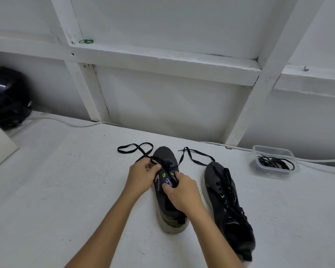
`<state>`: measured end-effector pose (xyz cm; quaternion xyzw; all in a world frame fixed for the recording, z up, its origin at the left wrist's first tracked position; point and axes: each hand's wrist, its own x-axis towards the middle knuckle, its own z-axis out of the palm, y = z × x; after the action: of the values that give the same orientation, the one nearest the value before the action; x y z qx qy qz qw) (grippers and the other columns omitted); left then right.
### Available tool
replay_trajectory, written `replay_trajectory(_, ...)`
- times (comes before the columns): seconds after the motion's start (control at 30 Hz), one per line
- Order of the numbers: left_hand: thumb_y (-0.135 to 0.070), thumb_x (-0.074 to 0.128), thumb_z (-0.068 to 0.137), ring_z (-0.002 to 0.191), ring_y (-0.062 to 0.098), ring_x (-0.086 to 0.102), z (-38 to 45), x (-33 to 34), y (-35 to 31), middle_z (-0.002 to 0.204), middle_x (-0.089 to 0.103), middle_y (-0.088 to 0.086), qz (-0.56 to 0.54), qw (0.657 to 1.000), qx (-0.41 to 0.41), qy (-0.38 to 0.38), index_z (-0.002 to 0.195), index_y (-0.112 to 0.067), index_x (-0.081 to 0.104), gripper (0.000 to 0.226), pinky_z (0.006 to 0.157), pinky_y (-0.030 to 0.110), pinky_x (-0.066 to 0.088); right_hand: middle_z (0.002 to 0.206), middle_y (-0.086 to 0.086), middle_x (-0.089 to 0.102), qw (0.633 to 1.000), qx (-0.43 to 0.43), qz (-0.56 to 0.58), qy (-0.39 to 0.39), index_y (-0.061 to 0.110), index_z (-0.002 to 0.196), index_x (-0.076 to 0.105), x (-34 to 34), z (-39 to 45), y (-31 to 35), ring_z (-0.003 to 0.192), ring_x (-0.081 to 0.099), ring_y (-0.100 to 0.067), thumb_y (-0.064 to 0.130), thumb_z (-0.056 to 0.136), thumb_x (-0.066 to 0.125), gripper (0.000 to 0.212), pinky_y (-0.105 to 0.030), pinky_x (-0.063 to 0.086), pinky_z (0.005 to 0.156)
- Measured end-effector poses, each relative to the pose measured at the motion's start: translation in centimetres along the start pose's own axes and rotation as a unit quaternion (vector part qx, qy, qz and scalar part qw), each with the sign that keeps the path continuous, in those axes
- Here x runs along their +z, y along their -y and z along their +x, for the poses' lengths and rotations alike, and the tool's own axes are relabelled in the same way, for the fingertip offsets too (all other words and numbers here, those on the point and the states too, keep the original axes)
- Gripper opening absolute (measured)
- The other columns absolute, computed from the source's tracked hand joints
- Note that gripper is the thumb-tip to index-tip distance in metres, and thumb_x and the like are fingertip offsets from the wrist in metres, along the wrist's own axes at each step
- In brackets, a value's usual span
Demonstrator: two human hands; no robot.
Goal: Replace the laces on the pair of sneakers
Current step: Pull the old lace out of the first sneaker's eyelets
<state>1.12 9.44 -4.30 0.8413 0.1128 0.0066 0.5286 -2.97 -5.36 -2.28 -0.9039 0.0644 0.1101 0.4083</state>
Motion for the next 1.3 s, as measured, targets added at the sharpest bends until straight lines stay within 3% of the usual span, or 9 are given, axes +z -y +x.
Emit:
replay_trajectory(0.13,-0.018,0.057,0.097,0.093,0.026,0.067,1.0,-1.5,0.5,0.096,0.067,0.003,-0.097,0.972,-0.05,-0.206,0.1,-0.015,0.062,0.006,0.08,0.038,0.055,0.098,0.004,0.067,1.0,-0.002,0.014,0.003,0.016,0.111,0.064,-0.1,-0.1,0.0,0.089,0.062,-0.017,0.033,0.093,0.063,0.025,-0.025,0.048,0.069)
replay_trajectory(0.37,-0.04,0.077,0.083,0.077,0.005,0.066,-0.8,0.4,1.5,0.083,0.072,-0.009,-0.055,0.996,-0.039,0.052,0.09,-0.028,0.074,0.015,0.07,0.018,0.052,0.101,-0.001,0.069,1.0,0.0,-0.003,0.001,0.018,0.112,0.063,-0.1,-0.3,0.2,0.093,0.062,-0.021,0.032,0.094,0.061,0.023,-0.028,0.048,0.074)
replay_trajectory(0.5,-0.028,0.071,0.09,0.077,0.003,0.065,-0.2,0.8,1.3,0.081,0.072,-0.006,-0.004,0.999,0.007,-0.039,0.088,-0.019,0.071,0.009,0.066,0.013,0.047,0.1,0.0,0.068,1.0,0.003,0.005,0.002,0.017,0.11,0.063,-0.1,-0.4,0.2,0.088,0.06,-0.018,0.033,0.094,0.062,0.022,-0.024,0.043,0.069)
replay_trajectory(0.63,-0.028,0.058,0.099,0.076,0.004,0.068,0.6,-0.7,1.0,0.092,0.066,-0.002,-0.2,0.945,-0.086,-0.243,0.098,-0.013,0.059,0.015,0.063,0.027,0.054,0.093,0.001,0.064,1.0,0.005,0.012,0.002,0.013,0.098,0.06,0.0,-0.4,0.2,0.082,0.056,-0.018,0.031,0.094,0.061,0.018,-0.022,0.038,0.059)
replay_trajectory(0.8,-0.042,0.072,0.089,0.086,0.006,0.066,-0.2,-0.3,2.1,0.091,0.071,-0.009,-0.109,0.991,-0.07,0.03,0.094,-0.03,0.072,0.012,0.075,0.026,0.055,0.091,0.003,0.059,1.0,-0.003,-0.005,-0.008,0.019,0.09,0.052,0.0,-0.3,0.2,0.082,0.052,-0.017,0.031,0.094,0.062,0.016,-0.014,0.032,0.054)
replay_trajectory(0.87,-0.037,0.079,0.083,0.083,-0.002,0.065,-0.7,0.4,2.1,0.085,0.072,-0.015,-0.075,0.996,-0.031,0.048,0.089,-0.038,0.071,0.009,0.072,0.015,0.049,0.096,0.001,0.063,1.0,-0.006,-0.006,-0.007,0.019,0.094,0.055,0.1,-0.3,0.2,0.085,0.054,-0.018,0.032,0.094,0.062,0.015,-0.022,0.038,0.062)
replay_trajectory(1.03,-0.028,0.069,0.092,0.069,-0.007,0.064,0.5,0.7,1.4,0.08,0.071,-0.01,-0.072,0.992,-0.001,-0.107,0.089,-0.026,0.068,0.004,0.066,0.018,0.049,0.107,0.002,0.065,1.0,0.003,0.005,-0.005,0.016,0.116,0.062,0.0,-0.3,0.2,0.091,0.054,-0.017,0.034,0.096,0.061,0.027,-0.024,0.042,0.075)
replay_trajectory(1.17,-0.03,0.06,0.099,0.066,0.006,0.067,1.8,-1.7,1.5,0.092,0.068,0.0,-0.218,0.925,-0.116,-0.288,0.095,-0.017,0.06,0.013,0.058,0.029,0.054,0.109,-0.001,0.066,1.0,0.01,0.012,-0.001,0.013,0.113,0.061,0.1,-0.3,0.0,0.094,0.056,-0.018,0.034,0.096,0.061,0.027,-0.022,0.039,0.074)
replay_trajectory(1.3,-0.04,0.066,0.095,0.07,0.01,0.064,0.8,-1.1,2.5,0.085,0.07,0.001,-0.171,0.974,-0.144,-0.042,0.091,-0.016,0.069,0.025,0.059,0.024,0.053,0.123,-0.004,0.066,1.0,0.015,0.009,-0.012,0.012,0.127,0.059,0.2,-0.3,-0.1,0.113,0.059,-0.023,0.033,0.097,0.062,0.037,-0.022,0.04,0.079)
